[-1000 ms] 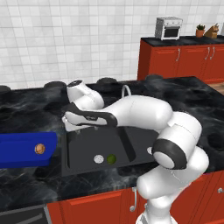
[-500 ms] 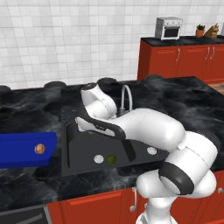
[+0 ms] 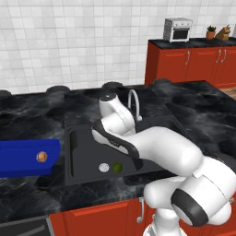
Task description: Pick up all produce items and place them in the sink. Turn on the sink faucet to wash them. Then turn the sink off and put them in the tray.
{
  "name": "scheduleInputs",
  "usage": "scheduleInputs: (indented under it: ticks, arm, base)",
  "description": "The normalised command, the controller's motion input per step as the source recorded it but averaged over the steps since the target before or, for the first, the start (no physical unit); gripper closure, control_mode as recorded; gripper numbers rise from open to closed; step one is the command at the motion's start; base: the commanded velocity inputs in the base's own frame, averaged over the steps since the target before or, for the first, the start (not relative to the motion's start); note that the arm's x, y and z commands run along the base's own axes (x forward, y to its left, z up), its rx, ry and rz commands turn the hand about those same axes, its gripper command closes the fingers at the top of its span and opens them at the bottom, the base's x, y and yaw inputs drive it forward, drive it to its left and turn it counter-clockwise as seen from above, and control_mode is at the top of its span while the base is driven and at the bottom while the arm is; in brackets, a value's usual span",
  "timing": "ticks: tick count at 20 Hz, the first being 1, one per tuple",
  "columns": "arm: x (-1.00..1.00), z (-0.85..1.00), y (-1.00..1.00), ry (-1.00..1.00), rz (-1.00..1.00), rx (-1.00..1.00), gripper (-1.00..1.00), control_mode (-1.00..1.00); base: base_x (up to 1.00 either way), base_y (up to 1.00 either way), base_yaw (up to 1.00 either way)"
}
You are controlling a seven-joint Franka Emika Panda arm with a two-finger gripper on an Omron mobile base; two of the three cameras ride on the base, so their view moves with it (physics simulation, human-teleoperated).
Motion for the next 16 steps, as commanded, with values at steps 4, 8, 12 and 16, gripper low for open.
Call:
scheduleInputs:
  ticks: [4, 8, 12, 16]
  arm:
    - [0.02, -0.30, -0.25, 0.00, 0.00, 0.02, -1.00, -1.00]
    - [0.16, -0.33, -0.17, 0.00, 0.00, 0.04, -1.00, -1.00]
    - [0.39, -0.30, -0.05, 0.00, 0.00, 0.03, -1.00, -1.00]
    - [0.38, -0.30, -0.01, 0.00, 0.00, 0.02, -1.00, -1.00]
  base:
    - [0.00, 0.00, 0.00]
    - [0.00, 0.00, 0.00]
    - [0.00, 0.00, 0.00]
    - [0.00, 0.00, 0.00]
